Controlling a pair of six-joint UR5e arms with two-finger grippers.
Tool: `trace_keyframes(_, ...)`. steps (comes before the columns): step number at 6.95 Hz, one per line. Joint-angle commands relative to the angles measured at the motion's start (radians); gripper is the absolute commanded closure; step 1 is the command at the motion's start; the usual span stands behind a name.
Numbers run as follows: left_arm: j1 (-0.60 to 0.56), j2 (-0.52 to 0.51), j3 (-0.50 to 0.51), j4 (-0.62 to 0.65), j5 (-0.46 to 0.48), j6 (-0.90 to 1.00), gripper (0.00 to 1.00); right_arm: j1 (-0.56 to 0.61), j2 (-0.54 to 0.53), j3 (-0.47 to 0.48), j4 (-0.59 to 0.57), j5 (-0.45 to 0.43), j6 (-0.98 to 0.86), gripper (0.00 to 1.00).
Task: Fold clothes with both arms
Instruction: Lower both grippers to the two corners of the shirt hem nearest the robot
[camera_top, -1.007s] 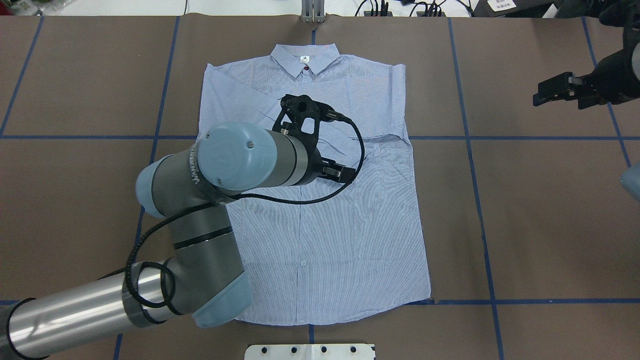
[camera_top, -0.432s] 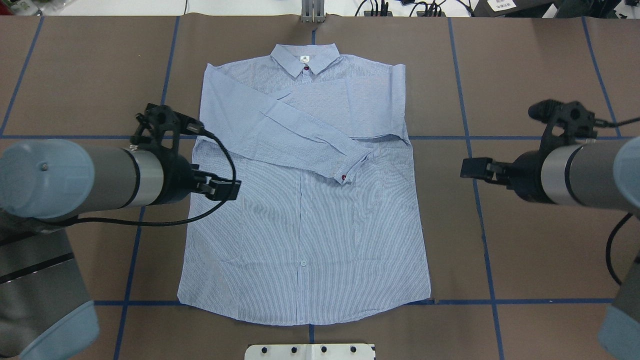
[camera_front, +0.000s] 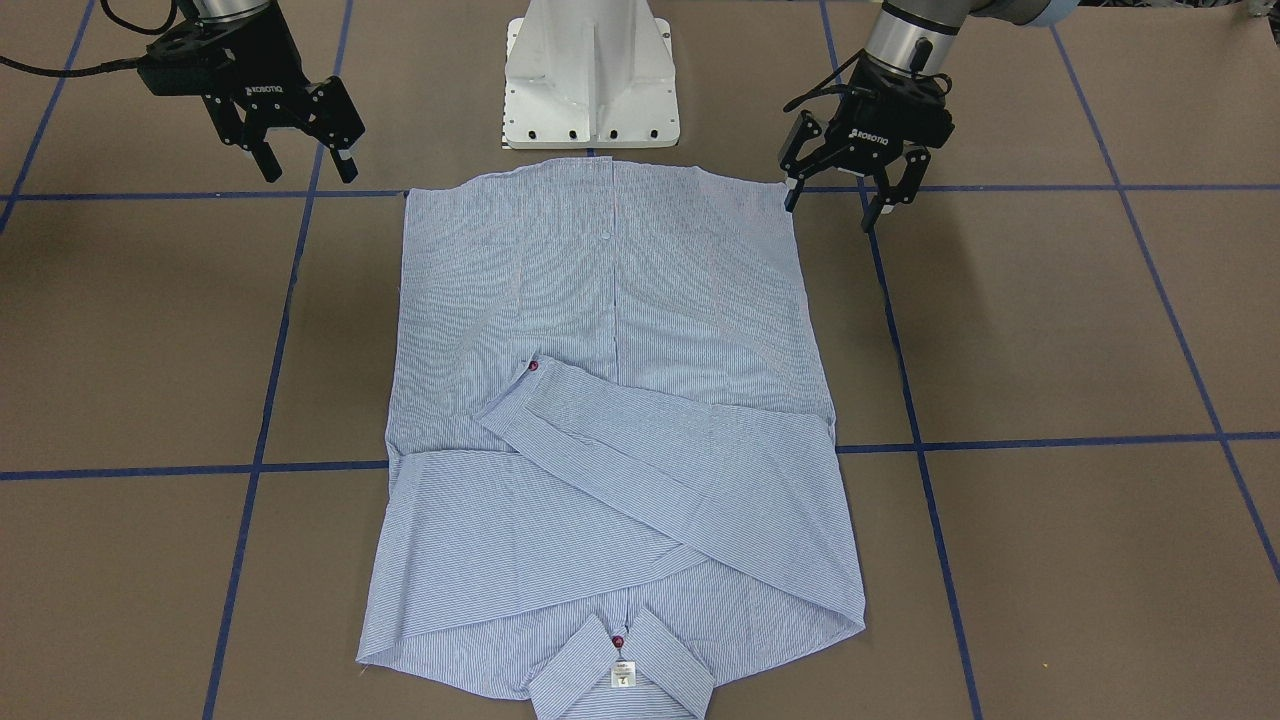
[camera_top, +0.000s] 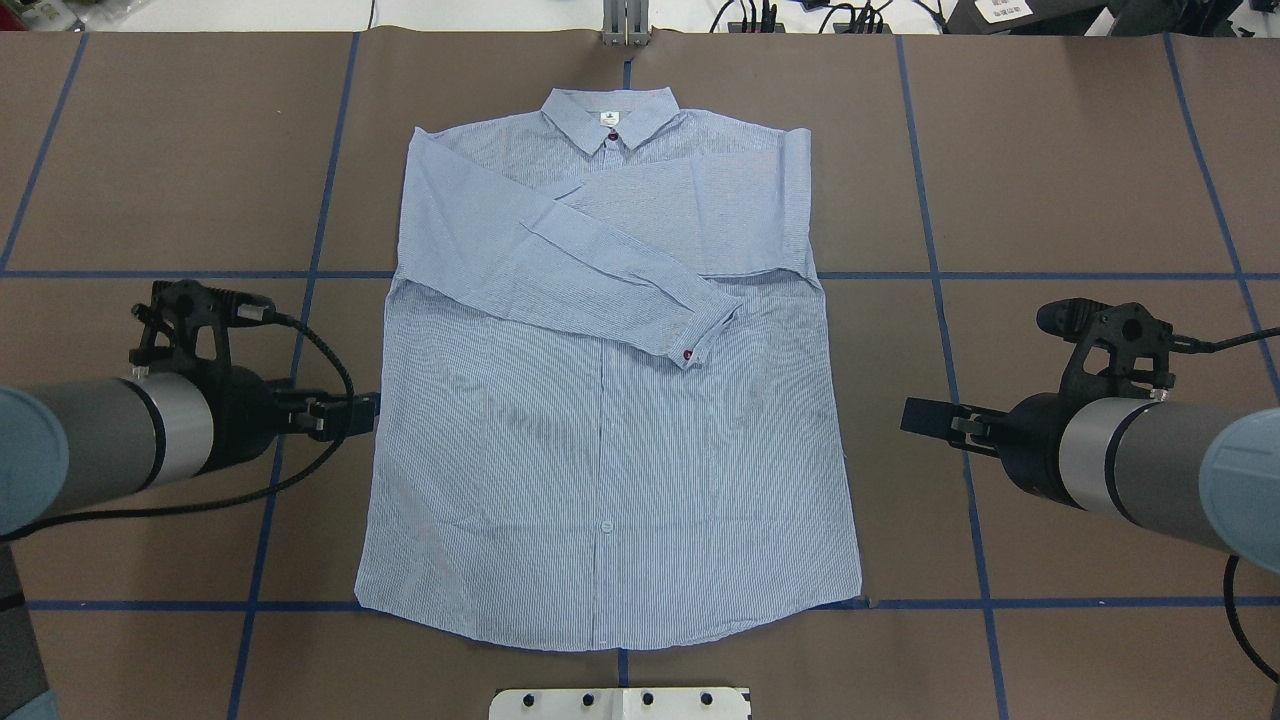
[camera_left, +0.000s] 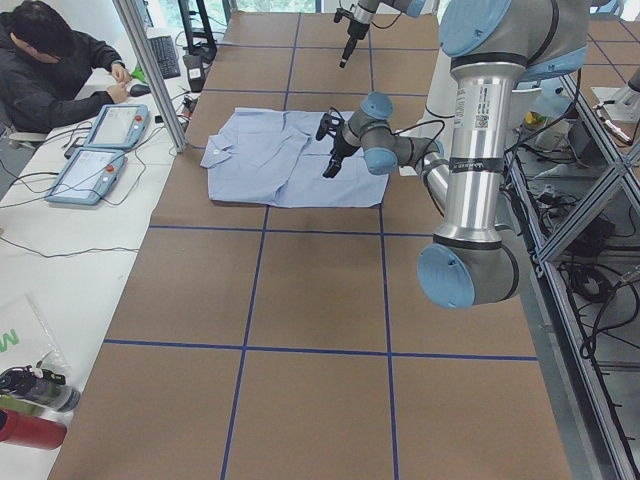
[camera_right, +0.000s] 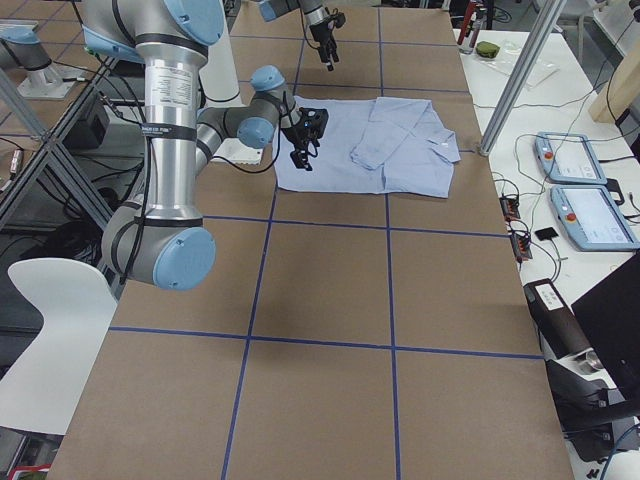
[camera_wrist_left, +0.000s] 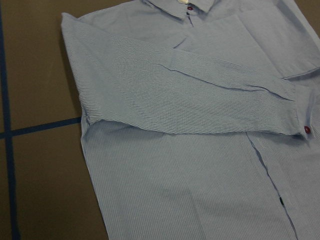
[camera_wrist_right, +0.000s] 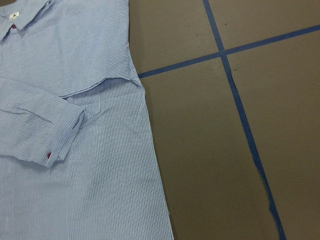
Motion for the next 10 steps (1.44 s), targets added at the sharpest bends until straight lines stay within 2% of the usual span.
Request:
trace_keyframes(1, 0.2, 0.081, 0.042, -0.028, 0.147, -0.175, 0.0, -0.015, -0.003, 0.002, 0.0, -0.025, 0.004, 0.0)
trace_keyframes(3, 0.308, 0.076, 0.054, -0.023, 0.152, -0.328, 0.0, -0.015, -0.003, 0.002, 0.0, -0.033, 0.004, 0.0)
trace_keyframes(4, 0.324, 0.076, 0.056, -0.023, 0.152, -0.382, 0.13, -0.015, -0.003, 0.002, 0.0, -0.033, 0.004, 0.0)
trace_keyframes(5, 0.345, 0.077, 0.07, -0.023, 0.151, -0.472, 0.33, -0.017, -0.003, 0.002, 0.0, -0.033, 0.004, 0.0)
trace_keyframes(6, 0.349, 0.072, 0.074, -0.021, 0.149, -0.487, 0.46, -0.02, -0.003, 0.004, 0.0, -0.033, 0.004, 0.0)
trace_keyframes(10, 0.352, 0.065, 0.088, -0.018, 0.143, -0.481, 0.48, -0.021, -0.003, 0.004, 0.0, -0.034, 0.004, 0.0)
